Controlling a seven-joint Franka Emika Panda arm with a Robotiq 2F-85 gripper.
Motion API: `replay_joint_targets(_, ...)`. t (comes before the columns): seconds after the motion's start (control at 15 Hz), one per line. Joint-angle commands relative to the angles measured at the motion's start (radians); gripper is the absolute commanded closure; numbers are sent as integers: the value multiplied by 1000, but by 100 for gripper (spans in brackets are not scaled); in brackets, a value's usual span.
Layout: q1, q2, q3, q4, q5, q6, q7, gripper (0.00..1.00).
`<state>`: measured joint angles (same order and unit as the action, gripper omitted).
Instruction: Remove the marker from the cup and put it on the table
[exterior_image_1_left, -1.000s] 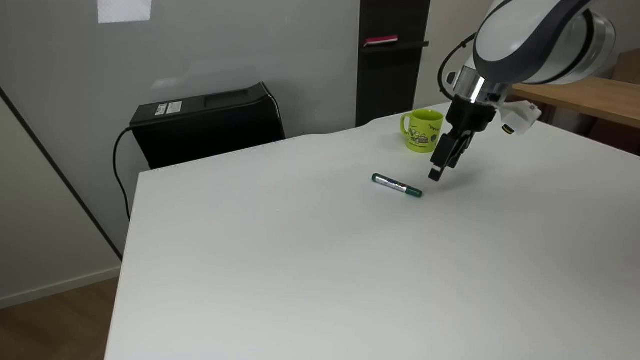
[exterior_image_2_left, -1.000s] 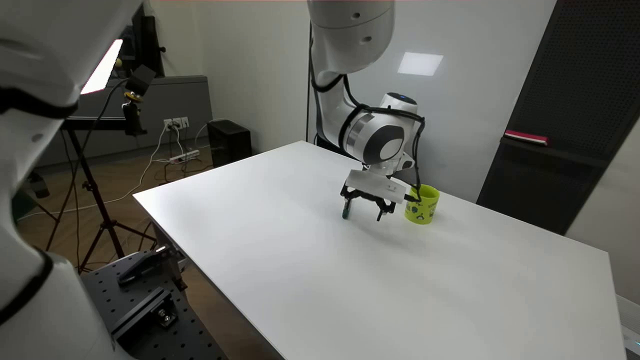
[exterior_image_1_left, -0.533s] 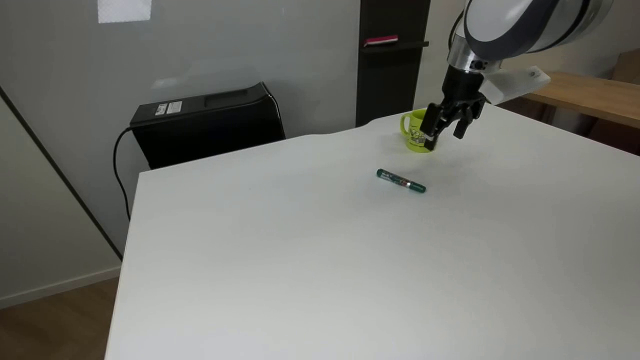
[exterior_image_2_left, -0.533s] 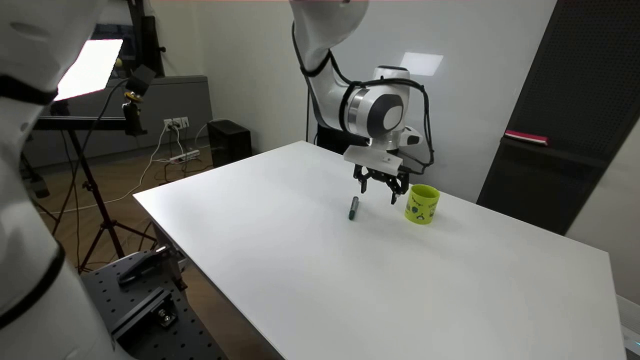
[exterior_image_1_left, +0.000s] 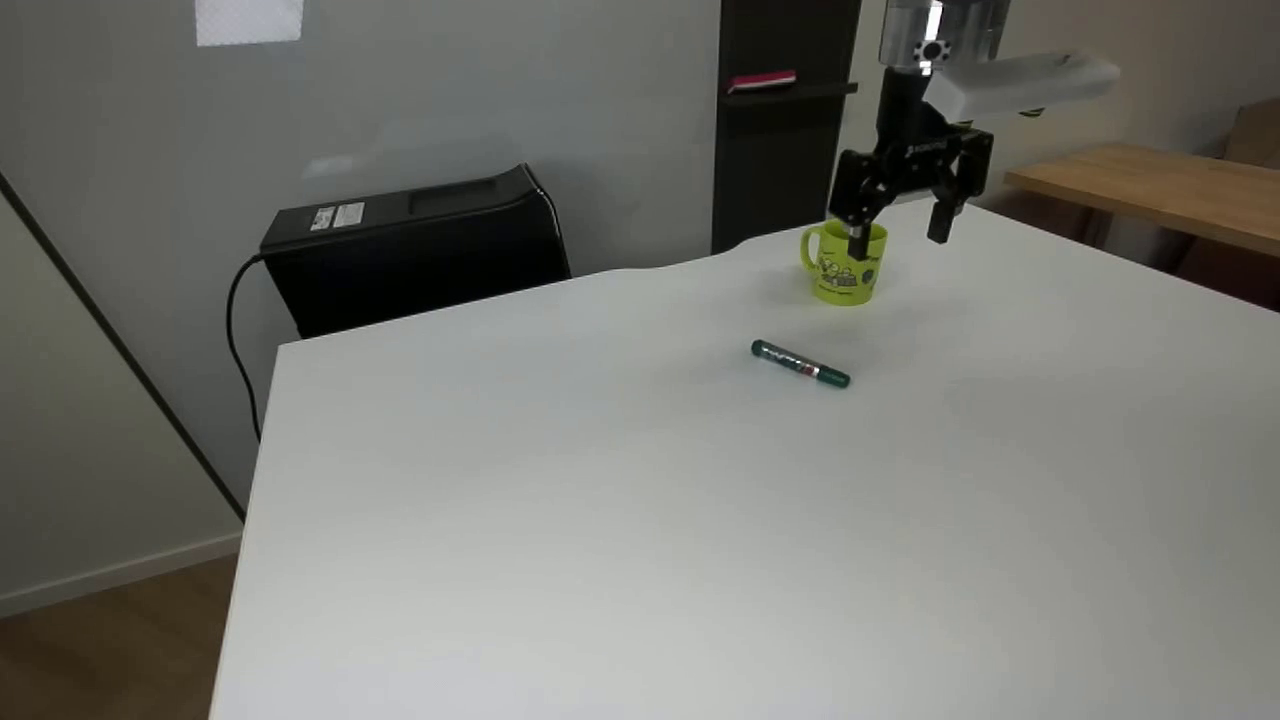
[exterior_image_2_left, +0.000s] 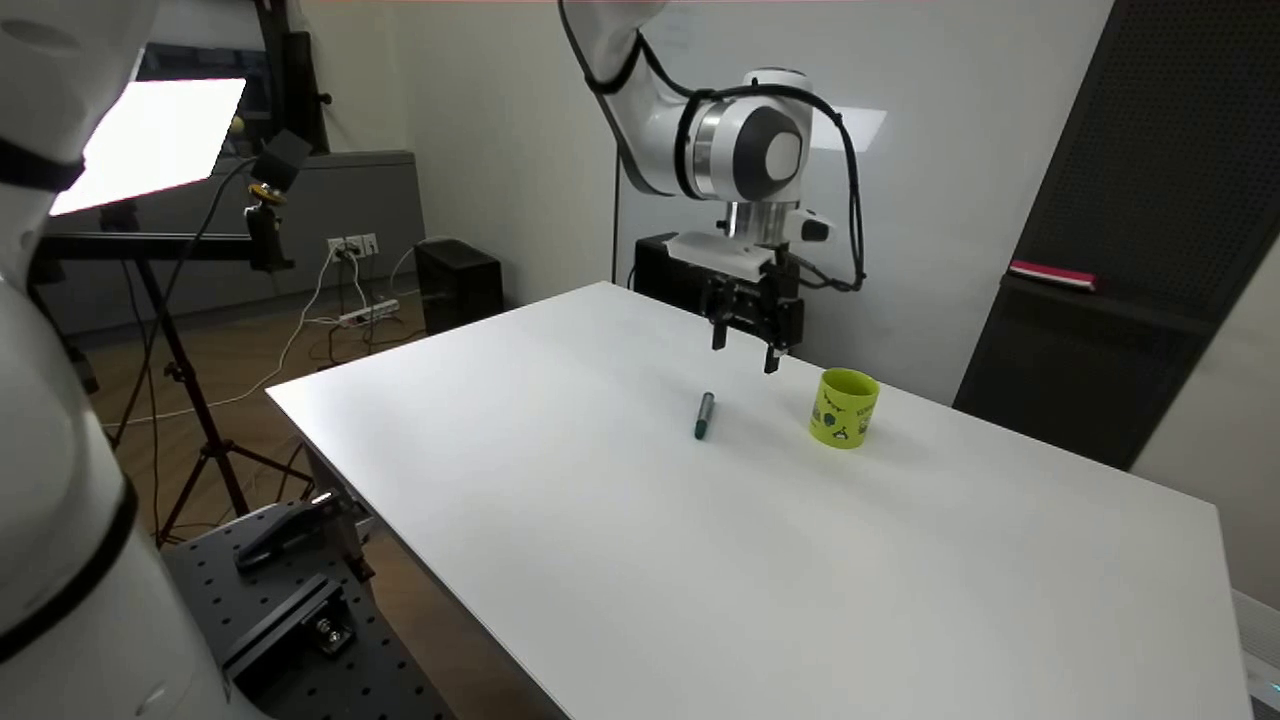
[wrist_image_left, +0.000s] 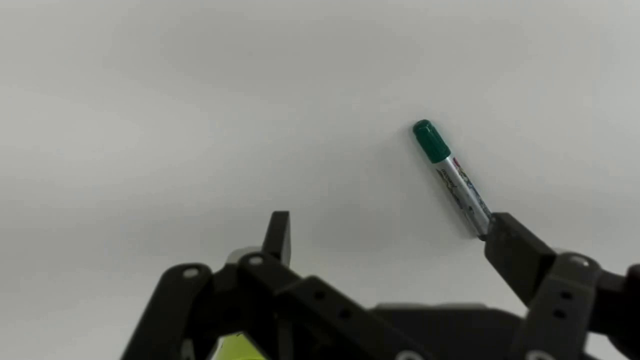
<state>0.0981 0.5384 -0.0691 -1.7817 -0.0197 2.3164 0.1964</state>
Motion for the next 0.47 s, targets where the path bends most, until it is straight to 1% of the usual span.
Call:
replay_joint_targets(0.0,-12,-7,17,7,-5,-25,5,0)
replay_joint_targets(0.13,-12,-17,23,10,-1,-46,5,0)
replay_joint_targets(0.4,-12,-19,23,10,0,-51,5,0)
